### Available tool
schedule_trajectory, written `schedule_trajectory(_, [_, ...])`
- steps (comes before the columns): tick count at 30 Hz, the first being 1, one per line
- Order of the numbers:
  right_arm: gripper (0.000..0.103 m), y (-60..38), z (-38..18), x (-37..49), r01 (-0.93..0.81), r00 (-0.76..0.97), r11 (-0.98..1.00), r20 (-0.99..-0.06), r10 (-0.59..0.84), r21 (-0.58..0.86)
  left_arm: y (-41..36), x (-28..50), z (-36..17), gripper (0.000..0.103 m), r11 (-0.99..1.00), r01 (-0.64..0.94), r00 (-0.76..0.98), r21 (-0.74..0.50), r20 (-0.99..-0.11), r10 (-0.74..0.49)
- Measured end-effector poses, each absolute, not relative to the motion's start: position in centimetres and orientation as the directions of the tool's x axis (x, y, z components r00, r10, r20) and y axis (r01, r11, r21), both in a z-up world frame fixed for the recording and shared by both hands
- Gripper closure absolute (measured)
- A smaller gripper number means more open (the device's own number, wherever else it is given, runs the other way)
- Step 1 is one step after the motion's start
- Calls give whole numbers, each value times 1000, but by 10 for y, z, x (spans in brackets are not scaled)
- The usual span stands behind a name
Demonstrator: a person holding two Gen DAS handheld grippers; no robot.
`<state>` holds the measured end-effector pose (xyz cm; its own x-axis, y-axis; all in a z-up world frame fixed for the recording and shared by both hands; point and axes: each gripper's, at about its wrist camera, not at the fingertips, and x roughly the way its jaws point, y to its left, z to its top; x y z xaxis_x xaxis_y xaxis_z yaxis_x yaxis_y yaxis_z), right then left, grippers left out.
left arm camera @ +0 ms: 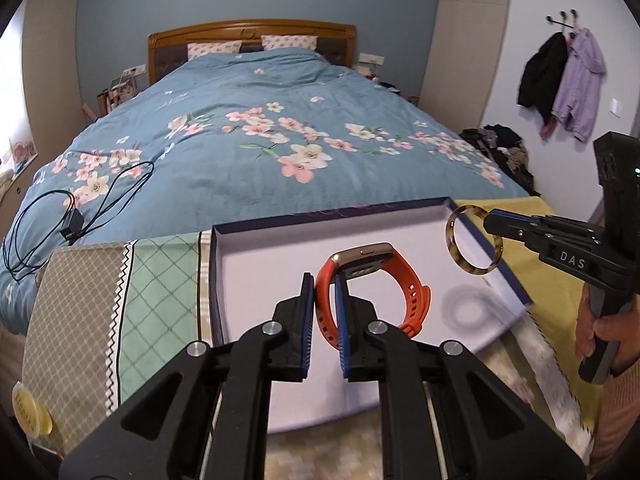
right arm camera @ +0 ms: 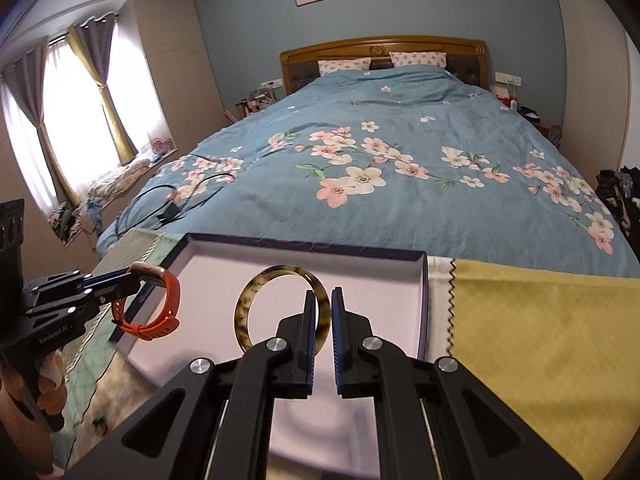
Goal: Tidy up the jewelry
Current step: 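Carry the watch band into the box with the left tool while the right tool drops the bangle there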
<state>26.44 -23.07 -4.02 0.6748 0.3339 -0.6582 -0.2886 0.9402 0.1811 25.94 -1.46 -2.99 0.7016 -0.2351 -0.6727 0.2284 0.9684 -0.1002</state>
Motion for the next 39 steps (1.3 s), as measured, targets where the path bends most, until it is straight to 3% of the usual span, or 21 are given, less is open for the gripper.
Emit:
schedule_trajectory(26, [95, -220, -88, 343, -121, 562, 973, -794, 231, 198, -23, 384, -88, 92, 988, 146, 556, -53, -822, -127])
schedule_trajectory(32, [78, -226, -81, 330, -135, 598, 965, -758, 261, 226, -14, 377, -79, 71, 987, 139, 598, -82, -787, -149])
schedule_trajectory(35, [73, -229, -70, 314, -173, 623, 955, -724, 296, 242, -8, 357, -67, 68, 984, 150, 638, -92, -751, -168])
schedule_trajectory(37, [62, -231, -60, 298, -204, 644, 949, -696, 316, 242, -3, 335, -54, 59, 978, 178, 673, -105, -712, -199])
schedule_trajectory(39, [59, -233, -49, 278, -248, 659, 937, -667, 349, 245, 0, 312, -43, 55, 978, 193, 709, -82, -677, -197])
